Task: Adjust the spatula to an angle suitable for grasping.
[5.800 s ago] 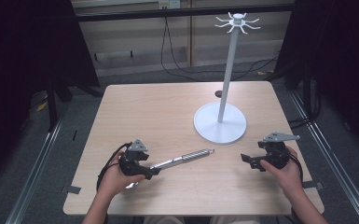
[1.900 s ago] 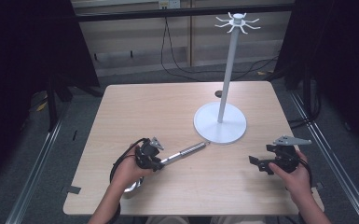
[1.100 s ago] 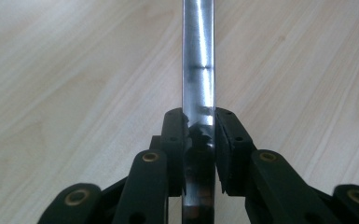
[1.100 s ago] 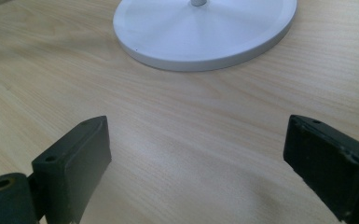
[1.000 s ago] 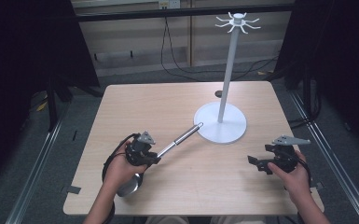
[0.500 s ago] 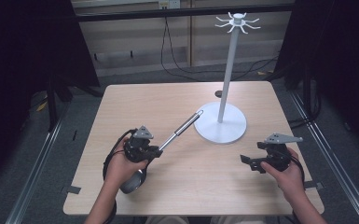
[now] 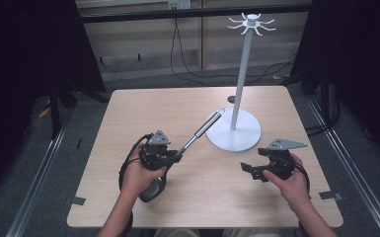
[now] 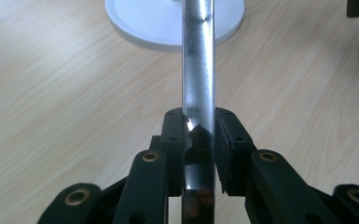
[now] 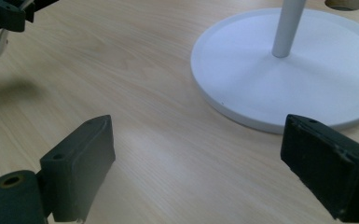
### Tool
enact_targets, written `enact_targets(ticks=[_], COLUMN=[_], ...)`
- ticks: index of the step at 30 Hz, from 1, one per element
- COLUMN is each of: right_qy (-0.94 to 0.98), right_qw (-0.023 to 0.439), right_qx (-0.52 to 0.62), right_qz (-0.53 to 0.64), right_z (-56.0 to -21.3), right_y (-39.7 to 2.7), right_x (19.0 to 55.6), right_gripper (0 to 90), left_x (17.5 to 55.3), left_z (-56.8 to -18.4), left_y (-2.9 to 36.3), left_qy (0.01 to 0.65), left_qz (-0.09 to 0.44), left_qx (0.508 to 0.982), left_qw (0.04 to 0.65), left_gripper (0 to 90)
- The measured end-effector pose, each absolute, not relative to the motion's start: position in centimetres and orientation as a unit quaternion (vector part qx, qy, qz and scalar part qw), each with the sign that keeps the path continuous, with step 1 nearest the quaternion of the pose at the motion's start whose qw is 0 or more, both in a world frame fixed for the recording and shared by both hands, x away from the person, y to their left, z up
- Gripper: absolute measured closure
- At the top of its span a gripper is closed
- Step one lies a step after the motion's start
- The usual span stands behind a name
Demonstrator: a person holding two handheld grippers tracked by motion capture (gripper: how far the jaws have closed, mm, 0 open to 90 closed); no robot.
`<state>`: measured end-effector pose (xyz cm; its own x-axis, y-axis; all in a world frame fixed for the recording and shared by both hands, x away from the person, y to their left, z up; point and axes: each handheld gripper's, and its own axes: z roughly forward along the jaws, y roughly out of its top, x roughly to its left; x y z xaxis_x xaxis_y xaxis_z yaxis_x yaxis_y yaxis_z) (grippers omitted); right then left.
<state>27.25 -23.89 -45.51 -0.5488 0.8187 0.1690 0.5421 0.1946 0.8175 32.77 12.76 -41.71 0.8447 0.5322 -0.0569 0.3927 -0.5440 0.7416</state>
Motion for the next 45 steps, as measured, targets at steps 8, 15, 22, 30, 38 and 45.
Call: enact_targets(ticks=[8, 15, 22, 30, 38, 45], right_qy=[0.747, 0.744, 0.732, 0.716, 0.696, 0.671], right_qw=[0.146, 0.134, 0.119, 0.099, 0.086, 0.073], right_qx=[0.443, 0.441, 0.440, 0.448, 0.455, 0.467], right_qz=[0.474, 0.484, 0.506, 0.526, 0.549, 0.571], right_z=[-44.1, -43.4, -42.9, -42.3, -42.0, -41.5], right_y=[-21.8, -20.6, -18.7, -16.7, -16.2, -15.8], right_x=[27.8, 28.2, 28.8, 29.3, 29.4, 29.5], right_gripper=[11.3, 17.1, 26.8, 34.9, 39.7, 49.8], left_x=[32.3, 31.9, 31.5, 31.2, 30.9, 30.7], left_z=[-41.3, -41.1, -40.7, -40.4, -40.5, -40.5], left_y=[11.4, 10.8, 10.5, 10.0, 9.4, 8.5], left_qy=[0.256, 0.252, 0.248, 0.245, 0.241, 0.237], left_qz=[0.090, 0.094, 0.095, 0.102, 0.107, 0.107], left_qx=[0.866, 0.863, 0.857, 0.851, 0.846, 0.844], left_qw=[0.421, 0.427, 0.442, 0.454, 0.464, 0.469], left_gripper=[75.2, 75.2, 75.2, 75.2, 75.2, 75.2])
